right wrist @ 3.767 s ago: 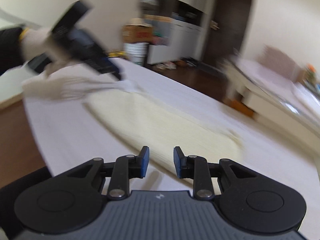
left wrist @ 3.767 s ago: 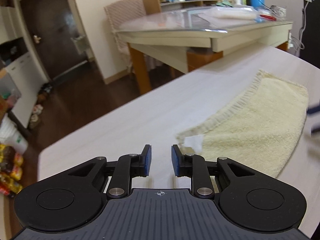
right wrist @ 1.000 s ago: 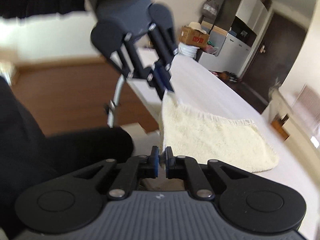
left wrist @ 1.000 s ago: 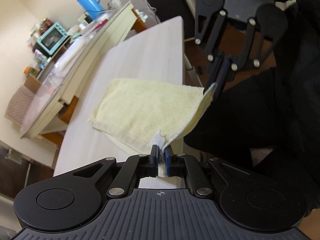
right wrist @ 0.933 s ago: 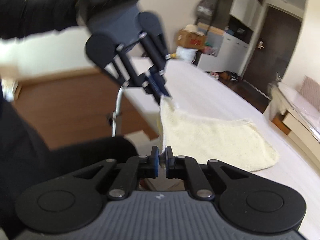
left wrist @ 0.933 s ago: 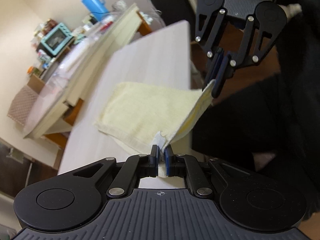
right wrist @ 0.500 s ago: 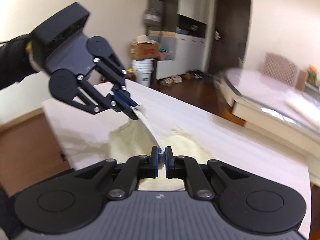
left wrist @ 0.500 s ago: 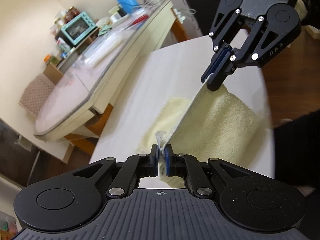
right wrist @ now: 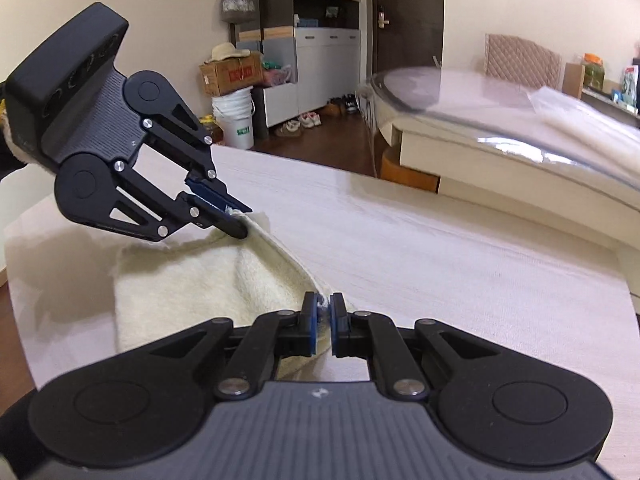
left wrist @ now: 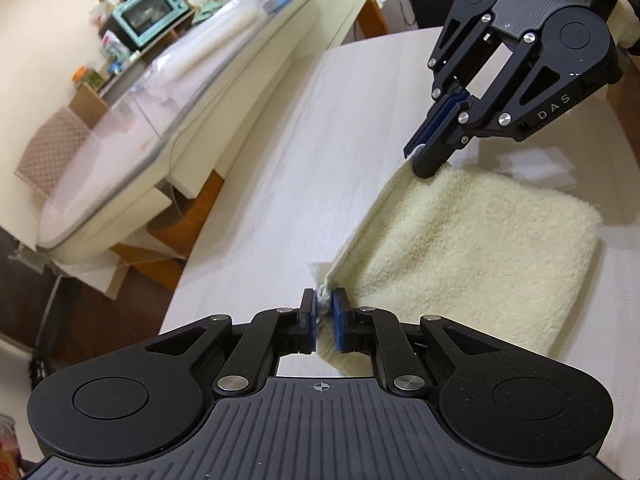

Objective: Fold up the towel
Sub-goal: 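Lift the towel with both grippers and fold it over onto itself, then open both grippers and withdraw them from the folded towel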

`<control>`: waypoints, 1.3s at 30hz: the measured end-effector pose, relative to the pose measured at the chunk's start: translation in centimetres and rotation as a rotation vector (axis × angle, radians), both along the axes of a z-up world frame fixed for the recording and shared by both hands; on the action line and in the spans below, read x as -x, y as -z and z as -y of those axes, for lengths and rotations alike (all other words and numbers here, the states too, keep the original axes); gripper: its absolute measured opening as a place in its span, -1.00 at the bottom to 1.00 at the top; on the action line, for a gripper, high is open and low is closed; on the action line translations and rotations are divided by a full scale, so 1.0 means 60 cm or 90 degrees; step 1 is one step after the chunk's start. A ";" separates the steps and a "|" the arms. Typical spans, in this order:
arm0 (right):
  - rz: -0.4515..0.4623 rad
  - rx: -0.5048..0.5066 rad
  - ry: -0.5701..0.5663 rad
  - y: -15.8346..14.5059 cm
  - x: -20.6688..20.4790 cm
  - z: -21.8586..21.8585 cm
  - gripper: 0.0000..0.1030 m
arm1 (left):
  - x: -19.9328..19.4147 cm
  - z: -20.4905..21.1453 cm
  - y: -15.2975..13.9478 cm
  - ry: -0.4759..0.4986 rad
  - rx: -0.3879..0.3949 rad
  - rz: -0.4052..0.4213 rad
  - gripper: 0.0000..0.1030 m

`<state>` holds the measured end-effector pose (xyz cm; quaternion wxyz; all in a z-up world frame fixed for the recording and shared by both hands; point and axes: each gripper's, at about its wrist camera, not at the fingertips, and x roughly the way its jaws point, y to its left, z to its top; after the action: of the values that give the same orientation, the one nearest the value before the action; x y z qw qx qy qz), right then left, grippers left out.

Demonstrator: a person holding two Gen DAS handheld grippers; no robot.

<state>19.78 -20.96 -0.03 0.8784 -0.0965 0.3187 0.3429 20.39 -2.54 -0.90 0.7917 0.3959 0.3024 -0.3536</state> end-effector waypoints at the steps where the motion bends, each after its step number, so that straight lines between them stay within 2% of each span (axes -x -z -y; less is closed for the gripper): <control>1: -0.004 0.002 0.002 0.002 0.000 0.002 -0.78 | -0.002 -0.004 -0.001 -0.007 0.008 0.000 -0.65; 4: 0.006 -0.002 0.018 -0.005 0.006 0.012 -0.69 | -0.006 -0.018 -0.010 -0.037 0.037 0.009 -0.42; 6: 0.016 0.001 0.028 -0.005 0.001 0.014 -0.68 | -0.009 -0.025 -0.014 -0.054 0.056 0.012 -0.41; 18: 0.034 0.026 0.045 -0.001 -0.004 0.007 -0.65 | -0.018 -0.016 -0.002 -0.070 0.071 0.020 -0.37; 21: 0.062 0.010 0.048 -0.027 0.017 0.014 -0.63 | -0.018 -0.028 -0.015 -0.085 0.094 0.019 -0.26; 26: 0.073 -0.019 0.013 -0.048 0.069 0.006 -0.61 | -0.007 -0.052 -0.031 -0.127 0.125 0.030 -0.26; 32: 0.064 -0.008 -0.050 -0.025 0.151 -0.034 -0.61 | 0.011 -0.061 -0.035 -0.137 0.149 0.051 -0.26; 39: 0.049 -0.009 -0.023 -0.020 0.161 -0.033 -0.61 | -0.001 -0.045 -0.036 -0.129 0.148 0.066 -0.26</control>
<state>10.11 -18.99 1.17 0.8844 -0.1089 0.2801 0.3572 20.48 0.15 1.28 0.8782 0.2870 0.2566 -0.2838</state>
